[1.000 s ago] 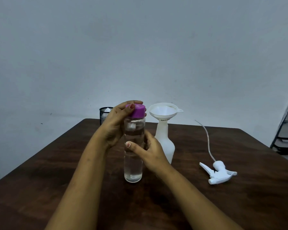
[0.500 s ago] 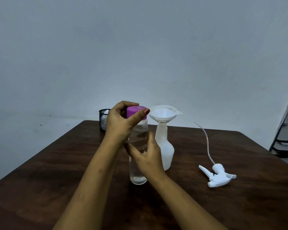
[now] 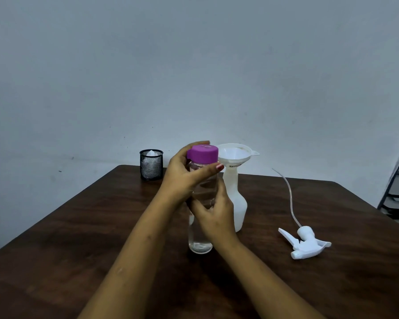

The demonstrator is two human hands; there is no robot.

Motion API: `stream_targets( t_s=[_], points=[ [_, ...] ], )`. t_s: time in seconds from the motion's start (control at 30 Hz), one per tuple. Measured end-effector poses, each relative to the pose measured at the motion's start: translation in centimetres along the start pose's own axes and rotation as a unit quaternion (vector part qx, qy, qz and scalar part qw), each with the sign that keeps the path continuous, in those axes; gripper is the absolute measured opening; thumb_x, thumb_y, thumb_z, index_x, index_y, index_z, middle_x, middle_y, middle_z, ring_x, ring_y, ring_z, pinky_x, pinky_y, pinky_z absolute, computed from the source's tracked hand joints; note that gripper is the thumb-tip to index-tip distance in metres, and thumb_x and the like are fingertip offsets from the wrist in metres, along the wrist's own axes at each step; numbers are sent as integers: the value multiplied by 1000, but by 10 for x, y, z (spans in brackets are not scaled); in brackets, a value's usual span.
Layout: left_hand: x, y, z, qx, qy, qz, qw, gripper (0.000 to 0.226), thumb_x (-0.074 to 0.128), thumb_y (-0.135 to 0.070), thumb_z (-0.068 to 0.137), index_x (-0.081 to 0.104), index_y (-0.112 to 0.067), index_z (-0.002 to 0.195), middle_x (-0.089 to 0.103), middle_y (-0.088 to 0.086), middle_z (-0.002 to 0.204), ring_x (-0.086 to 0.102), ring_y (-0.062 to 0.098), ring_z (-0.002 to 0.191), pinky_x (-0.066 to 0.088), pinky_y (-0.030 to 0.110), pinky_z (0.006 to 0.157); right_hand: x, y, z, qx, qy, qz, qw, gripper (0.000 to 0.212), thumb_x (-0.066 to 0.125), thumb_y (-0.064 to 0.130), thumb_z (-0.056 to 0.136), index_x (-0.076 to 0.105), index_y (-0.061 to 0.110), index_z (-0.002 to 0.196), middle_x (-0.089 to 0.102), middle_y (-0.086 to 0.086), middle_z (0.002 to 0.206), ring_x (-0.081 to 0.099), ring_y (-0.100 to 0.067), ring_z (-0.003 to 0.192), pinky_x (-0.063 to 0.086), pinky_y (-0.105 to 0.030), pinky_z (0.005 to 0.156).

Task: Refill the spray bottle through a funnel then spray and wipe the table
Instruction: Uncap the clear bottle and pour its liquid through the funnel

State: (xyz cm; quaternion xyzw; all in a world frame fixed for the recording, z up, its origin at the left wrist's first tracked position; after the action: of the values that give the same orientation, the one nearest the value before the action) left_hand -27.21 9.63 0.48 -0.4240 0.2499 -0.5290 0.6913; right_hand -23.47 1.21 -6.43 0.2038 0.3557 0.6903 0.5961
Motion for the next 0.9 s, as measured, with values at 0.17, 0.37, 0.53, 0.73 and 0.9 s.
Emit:
stream_targets(
  t_s=[0.17, 0.37, 0.53, 0.73, 0.9],
  points=[
    [0, 4, -2, 95, -137, 86, 982, 60, 88, -19, 59, 51, -24, 105, 58, -9, 101, 60, 7, 94, 53, 21, 77, -1, 0, 0, 6, 5, -10, 1000, 49, 70, 27, 73, 42, 53, 104, 63, 15, 102, 65, -3, 95, 49, -8, 74],
    [1, 4, 0, 85, -66, 64, 992, 77, 82, -11, 67, 36, -33, 124, 53, 0, 119, 60, 7, 100, 54, 23, 81, 0, -3, 0, 1, 4, 2, 1000, 45, 63, 44, 66, 46, 48, 107, 66, 11, 105, 65, -1, 94, 55, -21, 80],
    [0, 6, 1, 85, -54, 52, 994, 78, 85, -17, 62, 37, -42, 117, 57, 0, 110, 64, 15, 97, 57, 34, 82, -1, -1, 0, -6, 2, -6, 1000, 46, 65, 41, 69, 43, 54, 106, 64, 16, 103, 64, 2, 94, 51, -14, 78],
    [-2, 6, 1, 77, -48, 69, 993, 86, 79, -28, 59, 29, -43, 128, 42, -1, 132, 53, 10, 113, 52, 28, 89, 0, -1, -1, 0, 4, -6, 1000, 43, 66, 37, 70, 46, 57, 103, 62, 23, 101, 65, 2, 94, 53, -17, 80],
    [-1, 7, 2, 46, 19, -82, 995, 48, 59, -28, 76, 55, -22, 124, 61, 6, 115, 60, 17, 98, 52, 36, 84, 0, -5, -1, 10, -1, 14, 1000, 43, 76, 29, 76, 51, 34, 111, 69, 7, 100, 68, -2, 89, 55, -21, 76]
  ],
)
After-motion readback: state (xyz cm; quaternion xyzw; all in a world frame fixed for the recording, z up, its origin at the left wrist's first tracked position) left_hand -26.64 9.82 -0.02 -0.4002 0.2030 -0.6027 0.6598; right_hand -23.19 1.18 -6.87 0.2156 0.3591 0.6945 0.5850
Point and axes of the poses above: each hand's wrist, its own z-axis towards the middle knuckle, its own x-axis out of the palm, y = z × x, the point moved 3 cm from there along z, towards the middle knuckle
